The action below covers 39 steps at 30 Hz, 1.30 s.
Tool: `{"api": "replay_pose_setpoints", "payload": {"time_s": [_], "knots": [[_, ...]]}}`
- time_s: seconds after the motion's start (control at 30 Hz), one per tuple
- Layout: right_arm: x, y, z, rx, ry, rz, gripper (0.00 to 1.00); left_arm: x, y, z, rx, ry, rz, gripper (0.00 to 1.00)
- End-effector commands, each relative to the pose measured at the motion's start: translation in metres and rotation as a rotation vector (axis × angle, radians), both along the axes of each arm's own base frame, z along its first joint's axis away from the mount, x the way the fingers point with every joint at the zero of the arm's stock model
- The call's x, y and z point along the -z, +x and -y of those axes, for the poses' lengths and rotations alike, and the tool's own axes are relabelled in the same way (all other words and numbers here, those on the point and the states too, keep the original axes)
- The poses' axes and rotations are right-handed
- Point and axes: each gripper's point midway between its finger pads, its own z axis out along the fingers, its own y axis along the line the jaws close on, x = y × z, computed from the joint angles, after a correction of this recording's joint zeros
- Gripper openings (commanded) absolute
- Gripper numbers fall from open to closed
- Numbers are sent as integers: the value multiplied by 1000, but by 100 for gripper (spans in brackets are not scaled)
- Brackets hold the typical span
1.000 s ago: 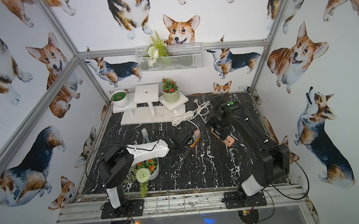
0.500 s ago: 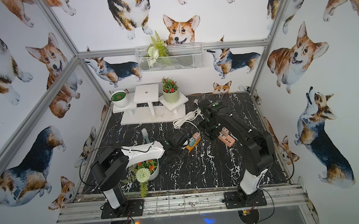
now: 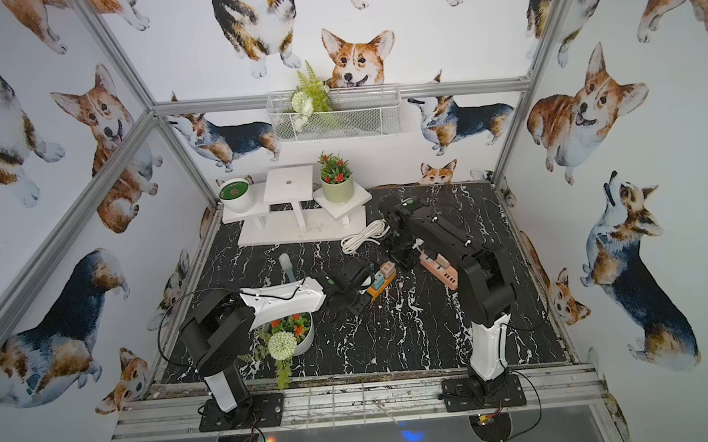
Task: Pull the plug off the socket
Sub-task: Adjust the socket at the center of the board, then remove the plug from the socket.
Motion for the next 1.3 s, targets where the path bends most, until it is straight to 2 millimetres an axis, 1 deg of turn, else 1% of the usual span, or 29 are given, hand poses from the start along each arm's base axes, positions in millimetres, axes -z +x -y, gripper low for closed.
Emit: {"api": "replay_pose_setpoints", "payload": {"time_s": [0.0,0.1,0.27,0.33,0.5,0.53,0.6,0.7,0.73,0.83,1.17,1.2,1.27], "knots": [[7,4,-5,0,10,-4,71,16,-20,-20,40,94,-84,0],[11,5,-5,-5,7,-5,68,15,-20,-19,43,94,-83,0],[18,7,-9,-21,17,-15,67,17,-21,-19,45,93,-88,0],[22,8,-12,-37,23,-16,64,17,-20,-19,41,93,-84,0],[27,10,-16,-51,34,-29,64,18,-20,-19,39,96,-85,0],[28,11,-16,-52,35,-26,58,18,-19,-20,40,97,-85,0],[29,12,-17,-56,34,-24,54,18,-19,-20,38,97,-86,0],[34,11,-17,-57,36,-32,52,18,-19,-20,37,98,-85,0],[35,11,-18,-58,36,-31,48,18,-19,-20,37,101,-84,0],[39,11,-17,-59,33,-34,44,18,-19,-20,37,101,-84,0],[45,11,-19,-58,32,-48,43,19,-18,-19,33,99,-86,0],[45,10,-19,-56,32,-48,42,19,-17,-19,32,99,-88,0],[45,10,-20,-53,33,-49,35,19,-18,-19,31,97,-89,0]]}}
